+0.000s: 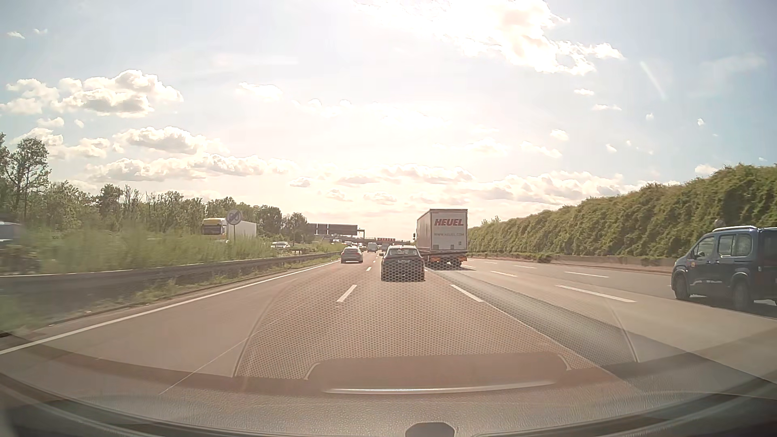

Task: Follow the waypoints while adhering to traffic rules and regulations

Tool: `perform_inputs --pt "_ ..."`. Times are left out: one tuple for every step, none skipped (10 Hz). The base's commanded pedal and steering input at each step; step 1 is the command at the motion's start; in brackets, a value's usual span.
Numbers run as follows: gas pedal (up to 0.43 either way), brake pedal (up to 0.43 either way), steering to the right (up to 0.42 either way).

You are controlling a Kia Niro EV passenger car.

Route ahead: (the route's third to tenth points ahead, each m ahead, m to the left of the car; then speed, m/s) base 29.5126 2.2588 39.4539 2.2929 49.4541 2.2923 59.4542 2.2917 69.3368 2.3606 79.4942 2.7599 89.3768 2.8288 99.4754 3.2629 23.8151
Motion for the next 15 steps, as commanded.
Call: perform_inputs --pt "0.138 0.000 -0.003" --pt "0.138 0.000 -0.003" --pt "0.138 0.000 -0.003" --pt "0.138 0.000 -0.003" --pt "0.138 0.000 -0.003" --pt "0.138 0.000 -0.001" --pt "0.138 0.000 -0.001" --pt "0.138 0.000 -0.001" --pt "0.138 0.000 -0.001" --pt "0.138 0.000 -0.001" --pt "0.138 0.000 -0.001" --pt "0.138 0.000 -0.001" --pt "0.138 0.000 -0.001" --pt "0.138 0.000 -0.001" --pt "0.138 0.000 -0.001"
